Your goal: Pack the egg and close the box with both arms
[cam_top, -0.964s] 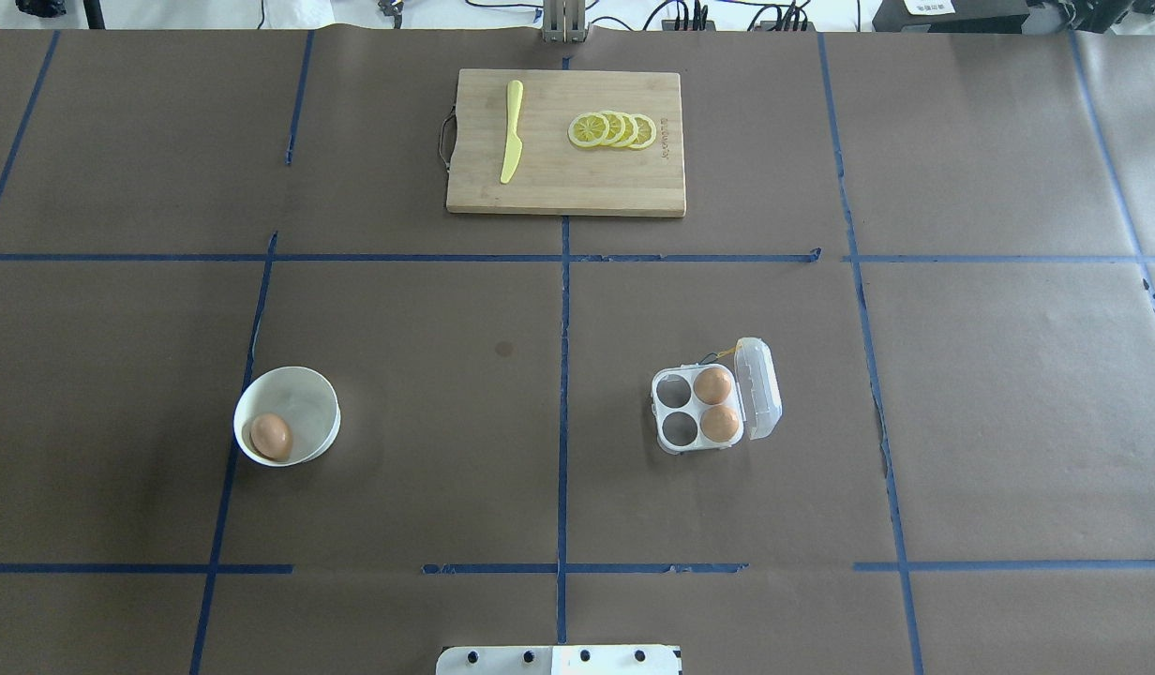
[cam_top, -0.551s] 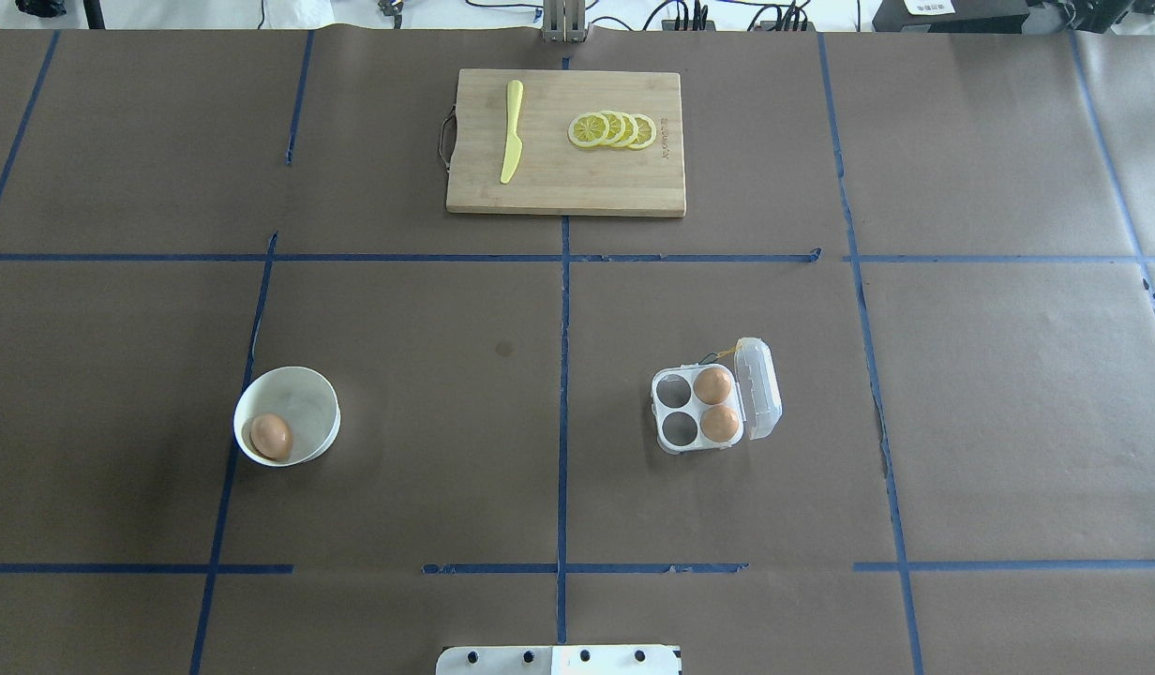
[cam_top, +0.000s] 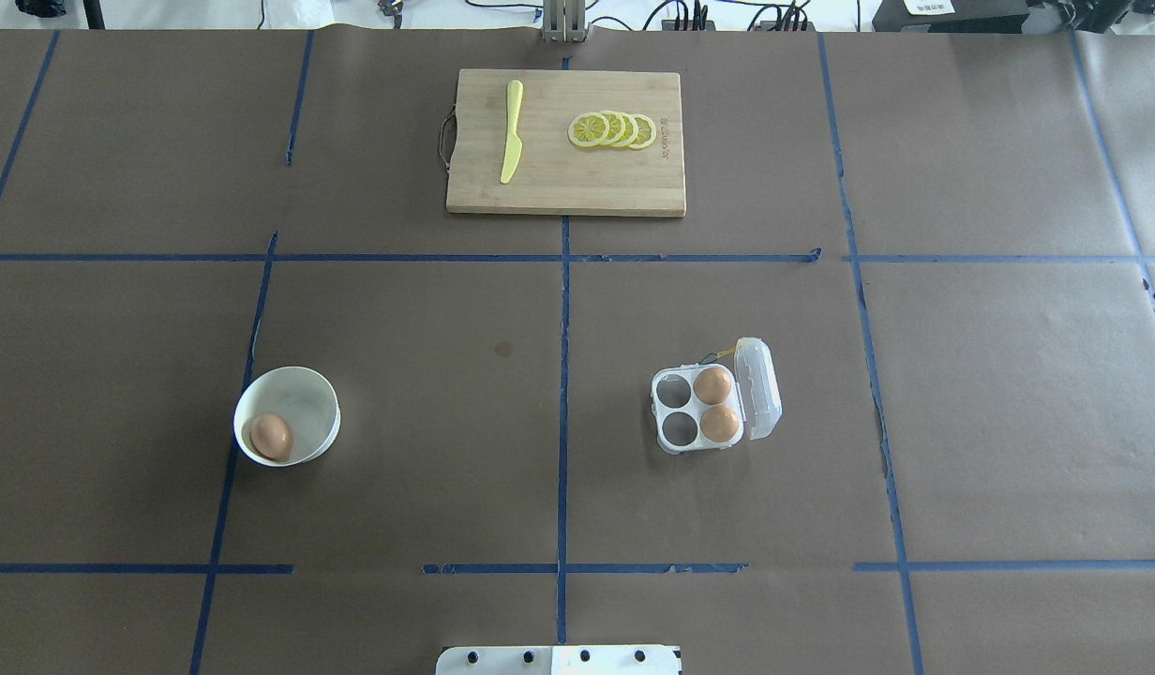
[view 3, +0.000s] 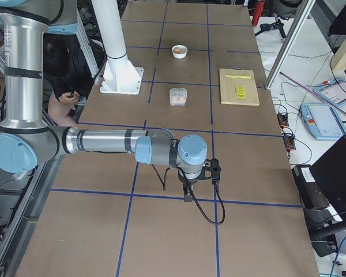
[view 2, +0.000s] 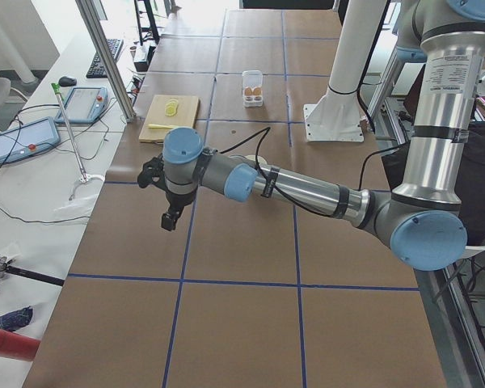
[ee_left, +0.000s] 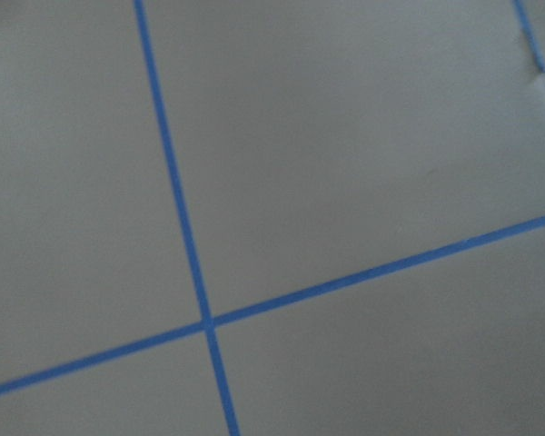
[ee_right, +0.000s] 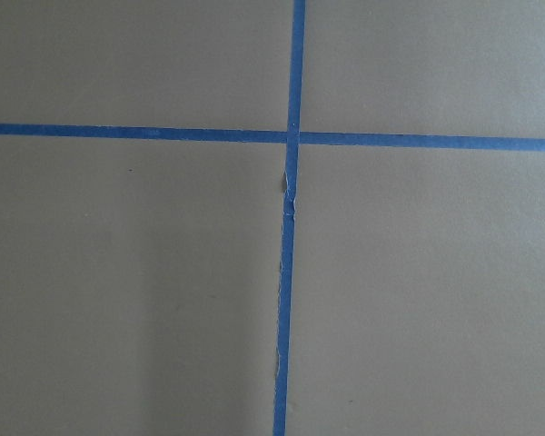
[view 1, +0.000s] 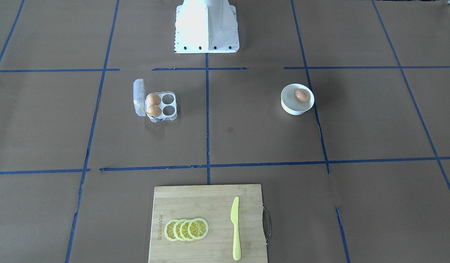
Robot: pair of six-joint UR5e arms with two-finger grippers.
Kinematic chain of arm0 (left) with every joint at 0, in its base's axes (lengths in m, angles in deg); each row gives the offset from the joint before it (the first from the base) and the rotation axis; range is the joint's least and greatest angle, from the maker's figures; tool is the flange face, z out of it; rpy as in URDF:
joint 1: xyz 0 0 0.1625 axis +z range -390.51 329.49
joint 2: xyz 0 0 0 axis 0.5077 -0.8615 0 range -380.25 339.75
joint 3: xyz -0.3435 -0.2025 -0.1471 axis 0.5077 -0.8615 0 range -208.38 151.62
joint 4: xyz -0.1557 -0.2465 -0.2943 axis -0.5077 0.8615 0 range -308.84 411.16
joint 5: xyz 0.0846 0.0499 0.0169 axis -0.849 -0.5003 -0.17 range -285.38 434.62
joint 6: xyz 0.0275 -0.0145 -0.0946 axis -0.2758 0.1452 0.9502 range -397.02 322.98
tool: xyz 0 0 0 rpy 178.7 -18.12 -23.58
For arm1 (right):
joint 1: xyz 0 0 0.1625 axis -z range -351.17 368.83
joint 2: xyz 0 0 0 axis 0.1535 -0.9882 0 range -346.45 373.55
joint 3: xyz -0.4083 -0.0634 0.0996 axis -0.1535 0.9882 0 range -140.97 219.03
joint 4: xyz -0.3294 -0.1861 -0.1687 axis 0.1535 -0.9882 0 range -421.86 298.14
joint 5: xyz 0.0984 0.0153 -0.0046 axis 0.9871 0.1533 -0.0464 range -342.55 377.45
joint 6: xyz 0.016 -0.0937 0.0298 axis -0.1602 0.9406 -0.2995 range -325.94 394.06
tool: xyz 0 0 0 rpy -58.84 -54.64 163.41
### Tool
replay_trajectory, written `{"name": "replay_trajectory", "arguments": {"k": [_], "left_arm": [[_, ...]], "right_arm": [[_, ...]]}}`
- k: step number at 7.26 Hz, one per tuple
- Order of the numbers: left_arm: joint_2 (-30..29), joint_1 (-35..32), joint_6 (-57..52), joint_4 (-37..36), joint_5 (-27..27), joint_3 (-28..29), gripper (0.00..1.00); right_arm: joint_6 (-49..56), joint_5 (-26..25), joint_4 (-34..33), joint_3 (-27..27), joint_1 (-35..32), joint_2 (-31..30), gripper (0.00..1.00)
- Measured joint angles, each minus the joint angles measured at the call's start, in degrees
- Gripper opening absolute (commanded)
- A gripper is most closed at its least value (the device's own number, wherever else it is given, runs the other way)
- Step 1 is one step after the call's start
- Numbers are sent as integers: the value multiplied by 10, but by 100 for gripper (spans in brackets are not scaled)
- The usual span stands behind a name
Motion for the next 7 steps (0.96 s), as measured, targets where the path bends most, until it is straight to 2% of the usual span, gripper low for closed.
{"name": "replay_trajectory", "arguments": {"k": [2,3,5,7], "left_arm": [[-25,42,19,60,1,0,100],[-32,79,62,86,-1,-4,100],[-36,149,250,113,-33,-49,100],[-11,221,425,116,-74,-110,100]], "right_arm": [[0,2,0,-2,0,2,100],[1,3,0,-4,0,4,100],[-3,2,-1,-15,1,8,100],[-6,-5,-2,-30,2,19,100]]}}
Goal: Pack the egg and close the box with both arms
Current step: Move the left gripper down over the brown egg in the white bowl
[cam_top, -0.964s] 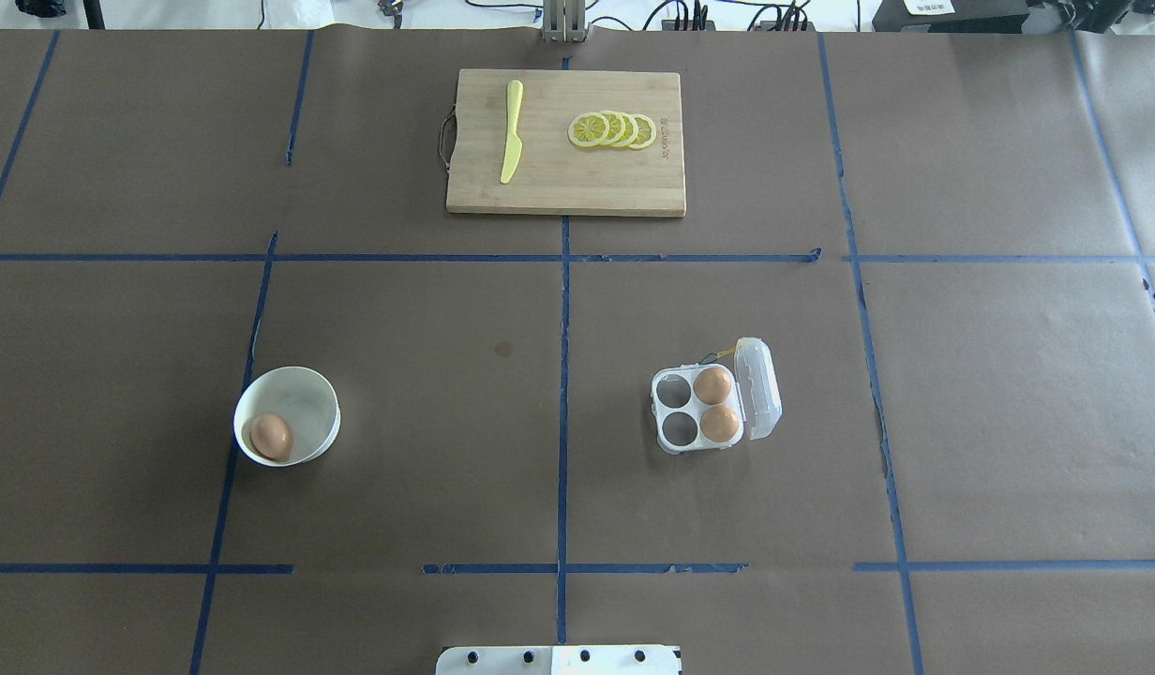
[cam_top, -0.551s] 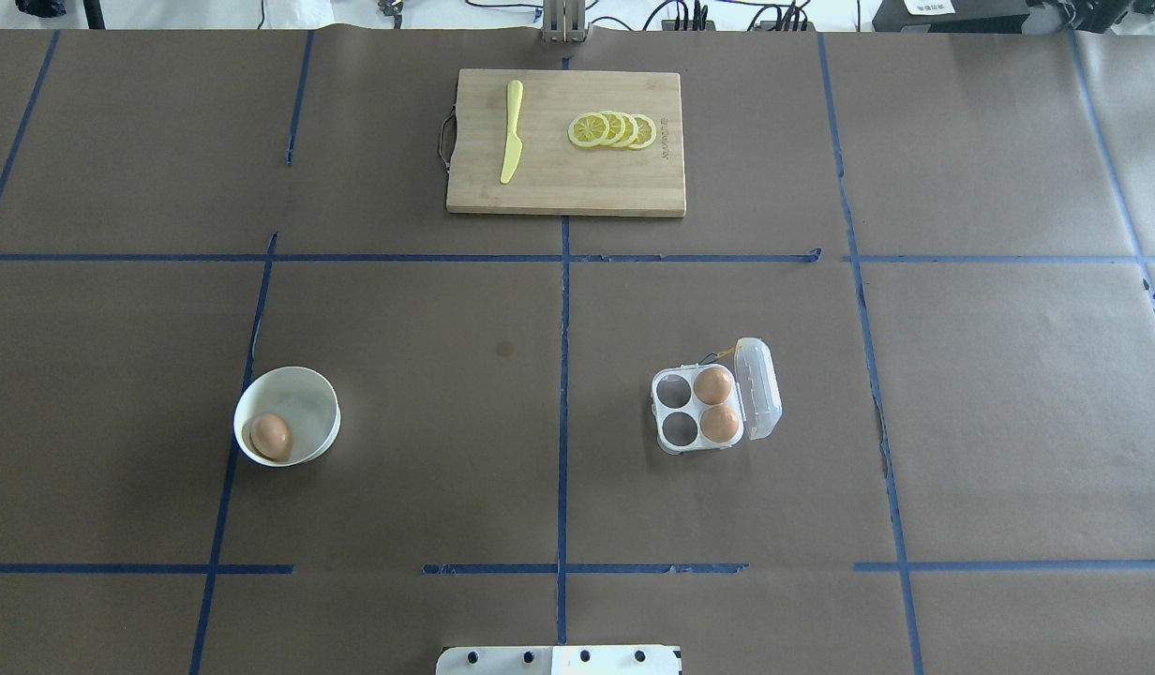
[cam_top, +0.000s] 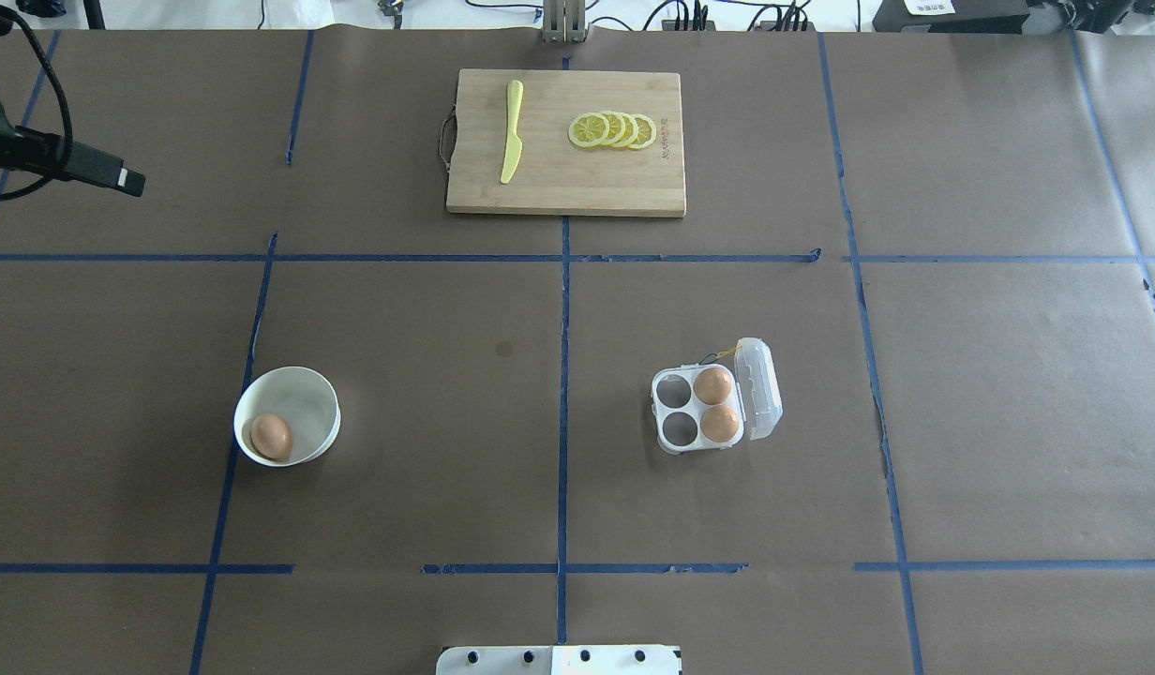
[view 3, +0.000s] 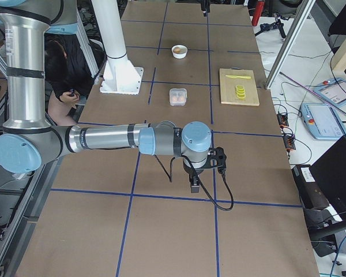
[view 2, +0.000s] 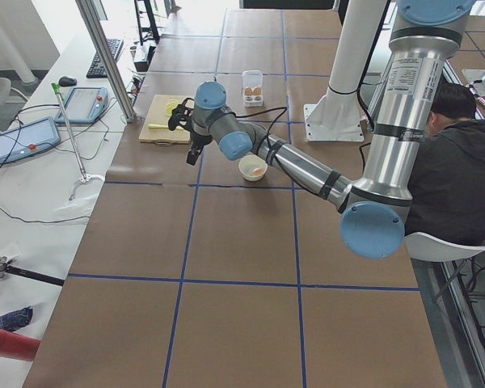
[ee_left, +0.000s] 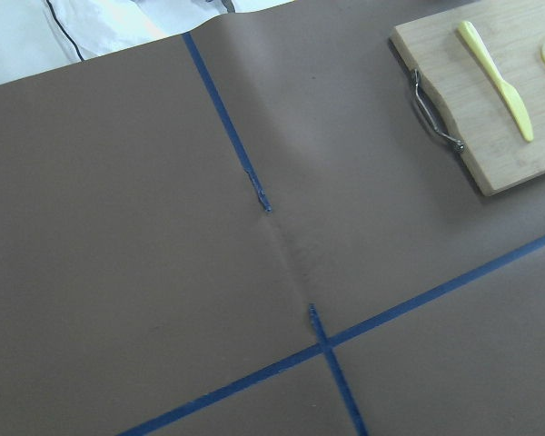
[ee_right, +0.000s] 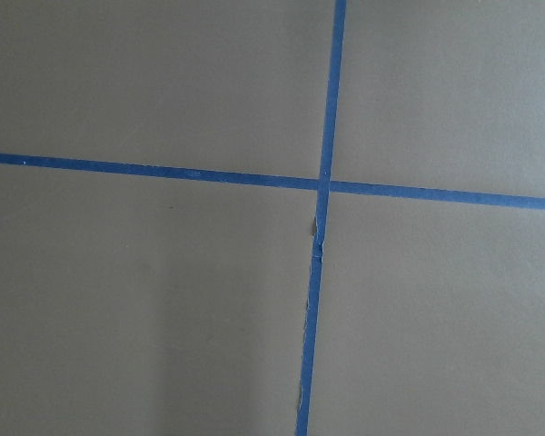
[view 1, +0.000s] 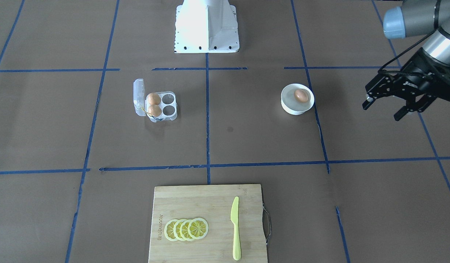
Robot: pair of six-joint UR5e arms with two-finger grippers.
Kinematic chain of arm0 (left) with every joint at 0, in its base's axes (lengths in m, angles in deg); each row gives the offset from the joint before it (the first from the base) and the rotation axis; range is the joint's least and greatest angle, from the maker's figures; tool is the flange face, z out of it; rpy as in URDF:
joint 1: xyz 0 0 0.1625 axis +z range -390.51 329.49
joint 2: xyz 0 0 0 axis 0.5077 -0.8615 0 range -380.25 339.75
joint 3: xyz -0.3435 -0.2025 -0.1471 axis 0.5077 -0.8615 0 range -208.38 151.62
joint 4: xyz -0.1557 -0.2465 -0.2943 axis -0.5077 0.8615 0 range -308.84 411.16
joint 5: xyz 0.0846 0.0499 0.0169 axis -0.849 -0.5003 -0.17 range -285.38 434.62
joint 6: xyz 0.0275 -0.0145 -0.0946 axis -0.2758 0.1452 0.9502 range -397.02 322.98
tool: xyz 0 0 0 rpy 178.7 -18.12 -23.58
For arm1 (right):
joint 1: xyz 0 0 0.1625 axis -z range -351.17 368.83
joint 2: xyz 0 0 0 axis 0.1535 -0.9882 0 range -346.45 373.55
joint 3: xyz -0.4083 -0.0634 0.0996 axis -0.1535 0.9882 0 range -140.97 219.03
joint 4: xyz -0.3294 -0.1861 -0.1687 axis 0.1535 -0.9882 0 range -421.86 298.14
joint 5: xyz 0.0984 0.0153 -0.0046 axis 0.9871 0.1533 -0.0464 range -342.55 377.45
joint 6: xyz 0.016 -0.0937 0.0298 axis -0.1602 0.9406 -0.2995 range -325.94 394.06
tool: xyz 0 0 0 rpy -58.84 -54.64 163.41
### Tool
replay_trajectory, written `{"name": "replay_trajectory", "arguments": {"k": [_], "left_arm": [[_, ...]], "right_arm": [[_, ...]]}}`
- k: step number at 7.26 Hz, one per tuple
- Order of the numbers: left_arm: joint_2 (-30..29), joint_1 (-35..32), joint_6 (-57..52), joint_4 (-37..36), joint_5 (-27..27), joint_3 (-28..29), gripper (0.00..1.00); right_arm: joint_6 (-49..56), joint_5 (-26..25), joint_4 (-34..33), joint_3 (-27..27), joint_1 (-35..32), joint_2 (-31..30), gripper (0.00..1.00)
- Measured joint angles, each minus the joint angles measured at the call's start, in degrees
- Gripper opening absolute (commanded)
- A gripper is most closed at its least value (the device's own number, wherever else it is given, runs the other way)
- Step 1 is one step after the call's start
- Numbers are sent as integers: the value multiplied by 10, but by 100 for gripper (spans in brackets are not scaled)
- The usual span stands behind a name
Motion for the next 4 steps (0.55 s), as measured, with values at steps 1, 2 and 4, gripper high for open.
{"name": "replay_trajectory", "arguments": {"k": [1,2,4], "left_arm": [[21,35,90,0,-19,-31,100],[38,75,185,-1,-44,-55,99],[48,186,358,-20,-134,-79,94]], "right_arm": [[-1,-1,1,-3,0,-5,100],[-2,0,5,-2,0,-14,100],[-4,1,16,-1,0,-21,100]]}}
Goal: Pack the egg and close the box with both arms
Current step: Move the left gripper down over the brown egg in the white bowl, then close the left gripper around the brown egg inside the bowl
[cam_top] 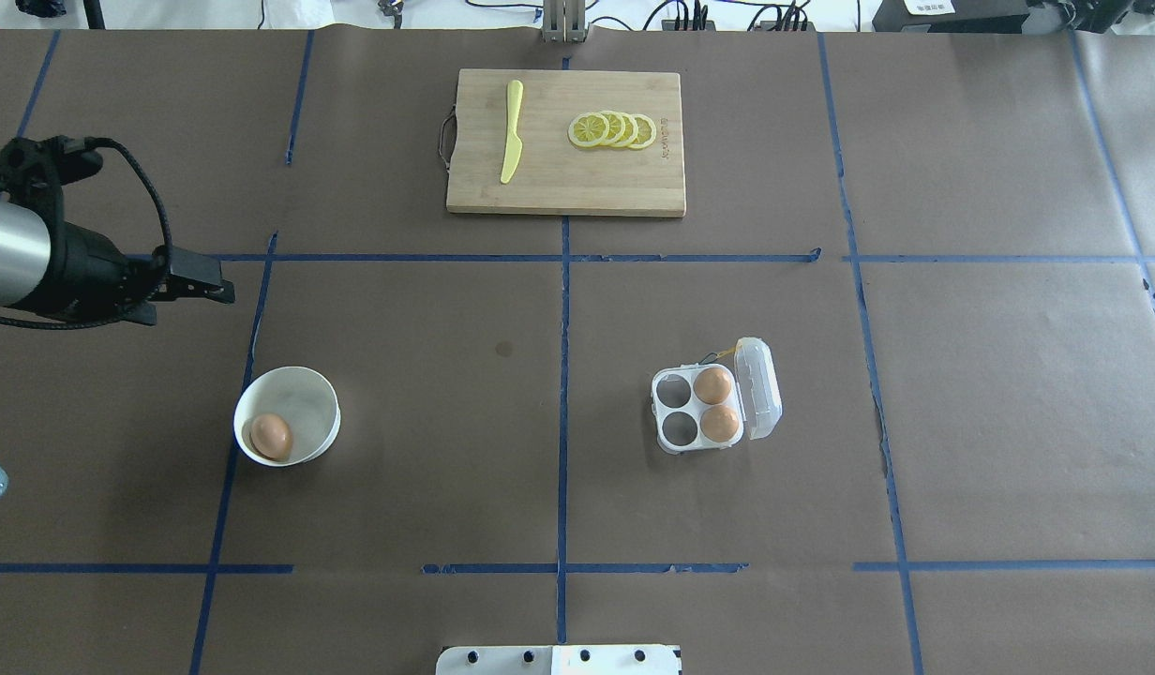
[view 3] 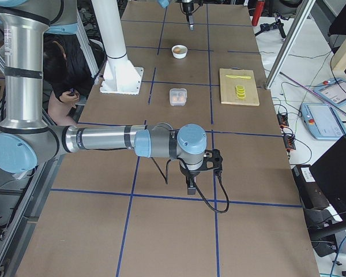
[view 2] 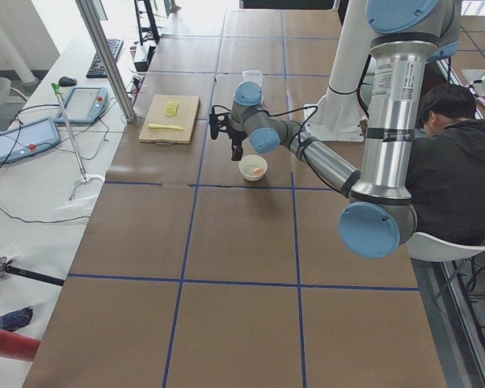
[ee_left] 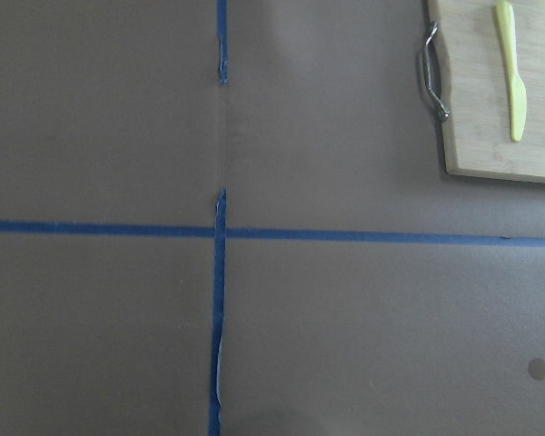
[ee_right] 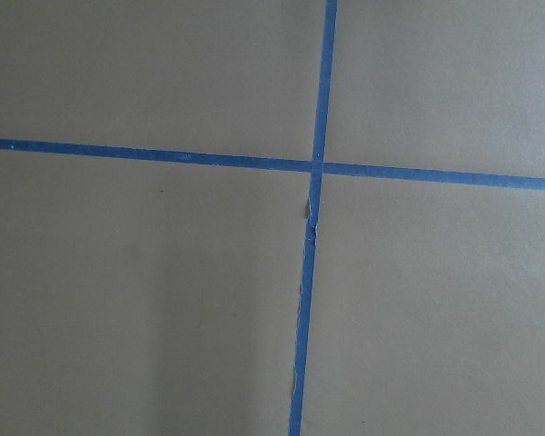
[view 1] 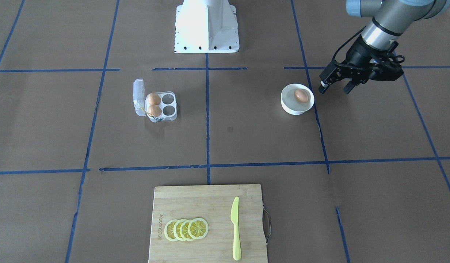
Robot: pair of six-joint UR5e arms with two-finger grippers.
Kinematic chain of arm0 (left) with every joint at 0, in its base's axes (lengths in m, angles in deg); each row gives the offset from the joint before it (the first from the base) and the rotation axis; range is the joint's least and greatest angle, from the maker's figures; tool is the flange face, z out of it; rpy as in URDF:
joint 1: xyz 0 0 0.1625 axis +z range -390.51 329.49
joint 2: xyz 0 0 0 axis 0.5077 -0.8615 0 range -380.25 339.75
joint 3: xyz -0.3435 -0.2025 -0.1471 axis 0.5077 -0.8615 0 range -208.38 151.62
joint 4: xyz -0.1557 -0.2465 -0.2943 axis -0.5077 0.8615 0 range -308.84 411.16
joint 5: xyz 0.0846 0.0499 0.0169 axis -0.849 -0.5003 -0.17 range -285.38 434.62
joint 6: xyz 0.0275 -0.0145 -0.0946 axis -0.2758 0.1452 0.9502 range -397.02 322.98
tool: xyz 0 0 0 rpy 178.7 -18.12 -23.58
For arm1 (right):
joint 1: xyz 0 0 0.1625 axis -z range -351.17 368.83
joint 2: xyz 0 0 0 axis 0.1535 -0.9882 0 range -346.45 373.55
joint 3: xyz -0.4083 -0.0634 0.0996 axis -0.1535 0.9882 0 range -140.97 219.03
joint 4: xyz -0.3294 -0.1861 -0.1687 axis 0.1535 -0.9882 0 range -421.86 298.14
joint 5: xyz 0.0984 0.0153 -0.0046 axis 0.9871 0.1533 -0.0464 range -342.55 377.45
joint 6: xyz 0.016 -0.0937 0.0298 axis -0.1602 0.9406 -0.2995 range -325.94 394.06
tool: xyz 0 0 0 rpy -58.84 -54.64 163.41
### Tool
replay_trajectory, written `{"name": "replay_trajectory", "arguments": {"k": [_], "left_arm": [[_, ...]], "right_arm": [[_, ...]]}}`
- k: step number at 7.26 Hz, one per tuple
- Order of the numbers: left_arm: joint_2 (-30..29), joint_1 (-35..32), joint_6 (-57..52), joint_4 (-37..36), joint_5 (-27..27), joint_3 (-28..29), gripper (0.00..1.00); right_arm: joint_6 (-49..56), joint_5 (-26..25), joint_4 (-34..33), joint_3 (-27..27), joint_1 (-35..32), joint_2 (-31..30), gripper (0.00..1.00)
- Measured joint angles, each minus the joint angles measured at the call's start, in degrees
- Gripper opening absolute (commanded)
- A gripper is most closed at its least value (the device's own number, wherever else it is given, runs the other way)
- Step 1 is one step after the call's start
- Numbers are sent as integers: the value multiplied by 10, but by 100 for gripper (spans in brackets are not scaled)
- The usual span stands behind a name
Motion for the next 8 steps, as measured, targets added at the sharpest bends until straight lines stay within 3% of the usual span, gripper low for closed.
{"name": "replay_trajectory", "arguments": {"k": [2,8], "left_arm": [[-9,103,96,-60,-101,-3,82],[-34,155,114,-87,-155,44,75]], "right_arm": [[-3,0,4,-1,0,1,100],[-4,4,3,-4,0,3,100]]}}
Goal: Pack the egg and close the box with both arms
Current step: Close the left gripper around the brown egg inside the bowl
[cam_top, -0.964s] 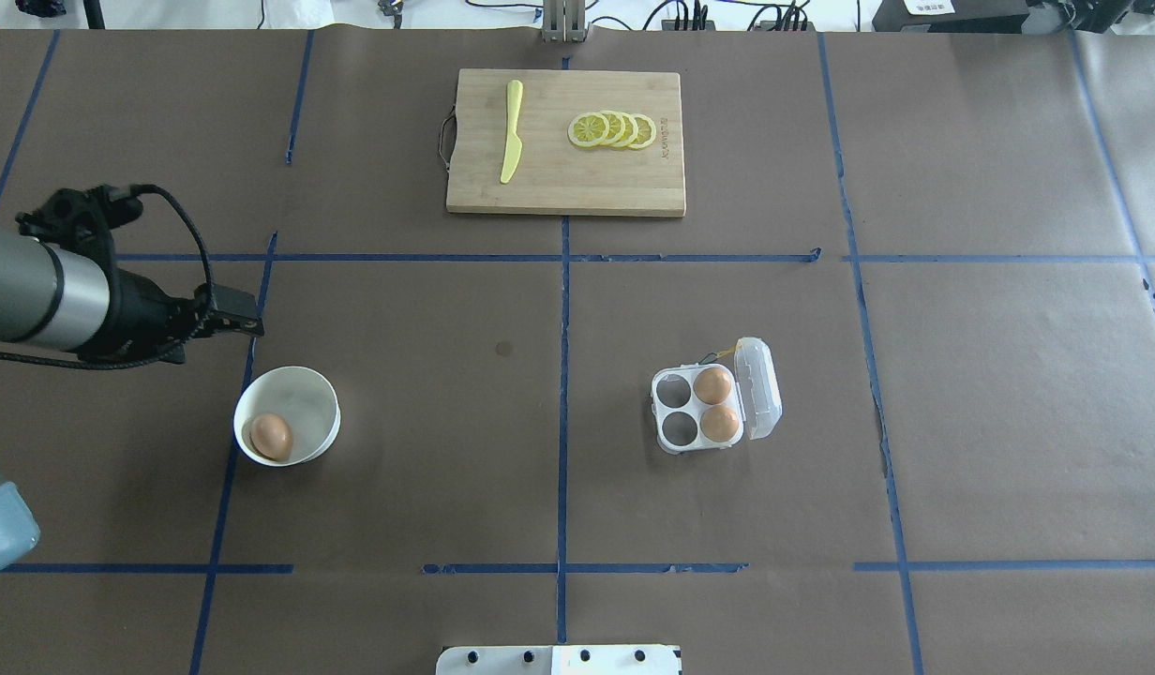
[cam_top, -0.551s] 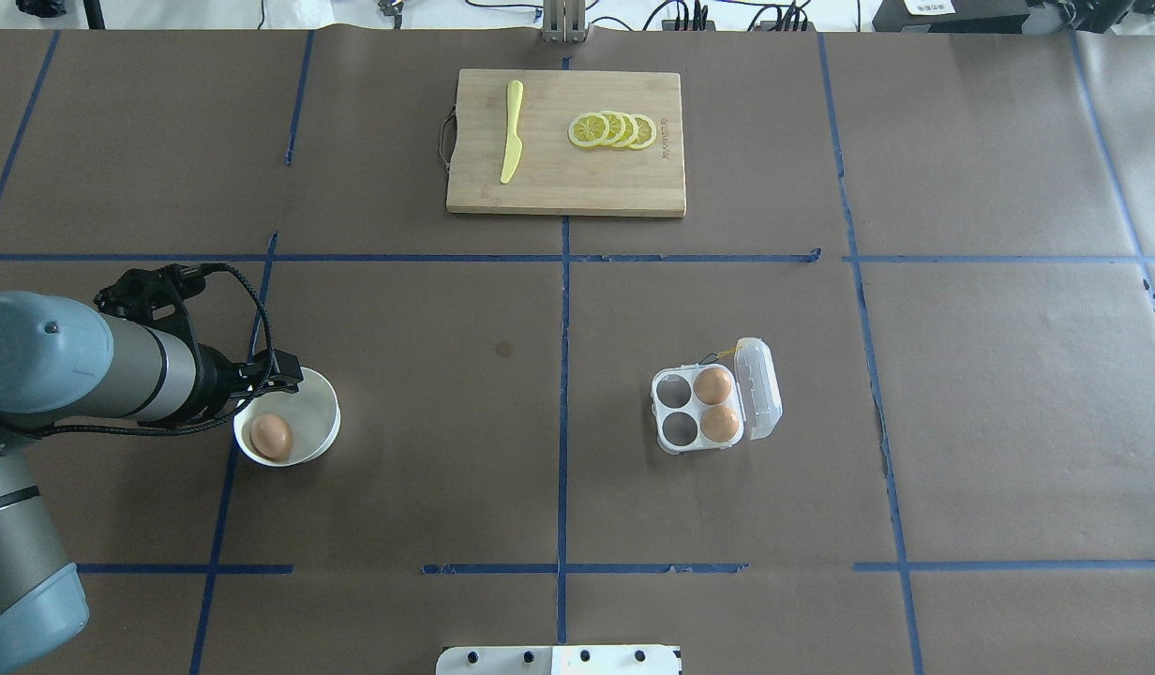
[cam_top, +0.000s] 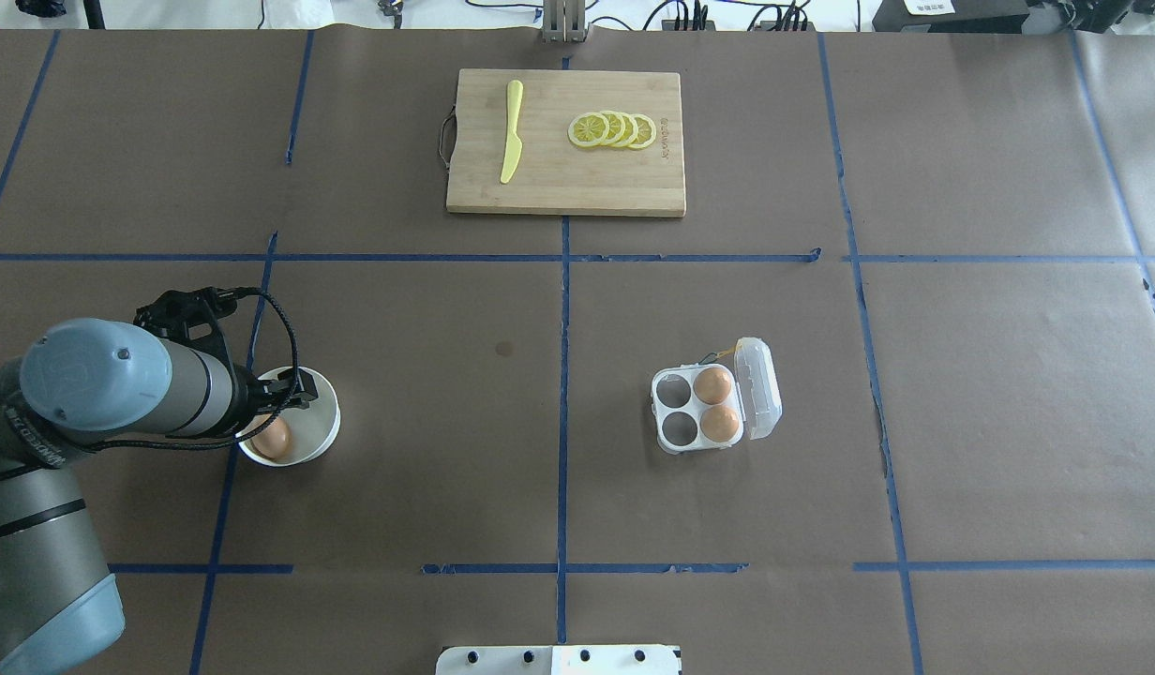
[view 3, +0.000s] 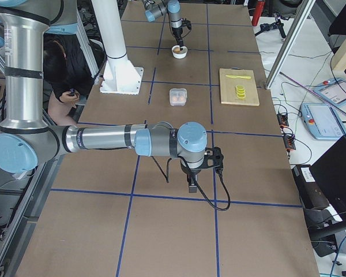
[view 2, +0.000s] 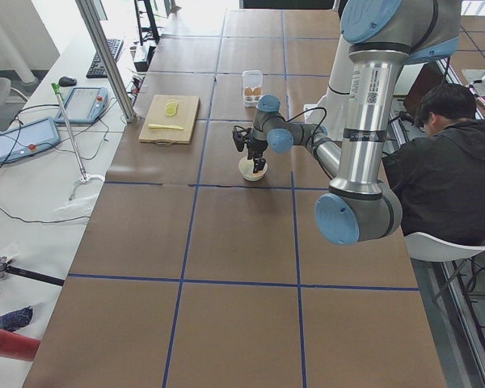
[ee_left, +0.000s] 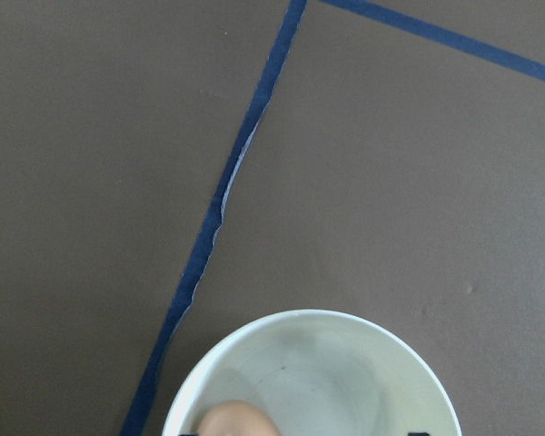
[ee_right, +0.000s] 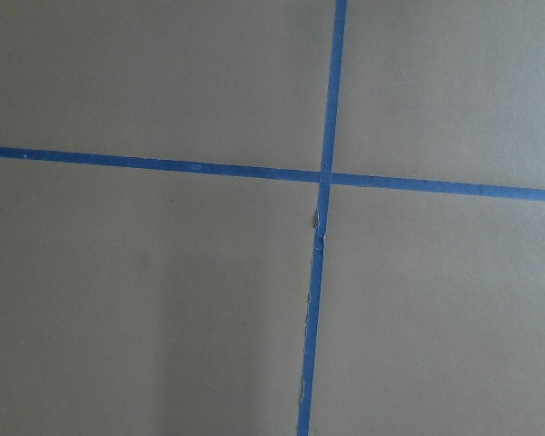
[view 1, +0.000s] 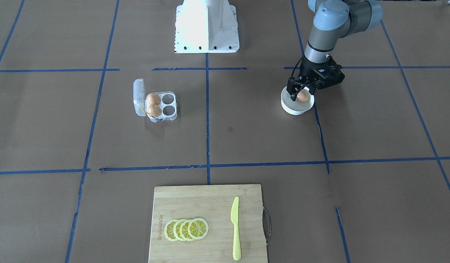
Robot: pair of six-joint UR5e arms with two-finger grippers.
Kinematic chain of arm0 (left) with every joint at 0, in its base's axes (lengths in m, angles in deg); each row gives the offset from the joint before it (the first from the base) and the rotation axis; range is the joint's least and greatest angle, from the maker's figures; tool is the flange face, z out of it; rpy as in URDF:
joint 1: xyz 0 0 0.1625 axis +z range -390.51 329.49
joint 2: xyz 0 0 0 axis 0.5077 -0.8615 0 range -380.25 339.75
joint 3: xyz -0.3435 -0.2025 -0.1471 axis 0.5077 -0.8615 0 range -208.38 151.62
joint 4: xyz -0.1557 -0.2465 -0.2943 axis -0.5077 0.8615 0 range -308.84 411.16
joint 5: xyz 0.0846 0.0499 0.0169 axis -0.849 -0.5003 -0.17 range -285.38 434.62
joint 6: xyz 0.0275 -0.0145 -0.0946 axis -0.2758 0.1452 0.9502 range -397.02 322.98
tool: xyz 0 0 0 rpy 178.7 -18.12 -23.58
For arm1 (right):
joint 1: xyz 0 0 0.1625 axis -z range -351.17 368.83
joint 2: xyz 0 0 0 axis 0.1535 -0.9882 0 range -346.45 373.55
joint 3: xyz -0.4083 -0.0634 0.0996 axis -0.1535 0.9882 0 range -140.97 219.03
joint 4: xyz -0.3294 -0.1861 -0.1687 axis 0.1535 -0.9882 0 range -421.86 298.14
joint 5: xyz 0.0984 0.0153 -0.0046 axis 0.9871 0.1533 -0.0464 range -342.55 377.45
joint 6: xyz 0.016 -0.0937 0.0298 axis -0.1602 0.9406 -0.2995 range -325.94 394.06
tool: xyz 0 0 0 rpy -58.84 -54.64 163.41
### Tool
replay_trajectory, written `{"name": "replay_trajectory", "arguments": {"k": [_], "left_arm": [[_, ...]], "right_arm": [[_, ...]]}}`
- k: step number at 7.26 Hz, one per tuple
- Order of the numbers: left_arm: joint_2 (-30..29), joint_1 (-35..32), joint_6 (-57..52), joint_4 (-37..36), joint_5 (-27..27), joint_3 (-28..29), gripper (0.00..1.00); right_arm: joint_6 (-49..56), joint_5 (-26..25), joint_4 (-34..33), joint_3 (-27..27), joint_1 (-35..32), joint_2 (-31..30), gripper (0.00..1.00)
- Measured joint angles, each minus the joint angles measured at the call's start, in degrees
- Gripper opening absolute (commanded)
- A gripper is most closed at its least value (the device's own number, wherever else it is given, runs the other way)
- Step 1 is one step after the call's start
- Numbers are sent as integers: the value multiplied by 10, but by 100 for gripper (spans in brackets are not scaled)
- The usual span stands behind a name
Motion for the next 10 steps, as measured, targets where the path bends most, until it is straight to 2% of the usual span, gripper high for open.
{"name": "replay_trajectory", "arguments": {"k": [10], "left_arm": [[-11,17,-6,-2,-4,26,75]], "right_arm": [[-14,15,0,-1,0,0,100]]}}
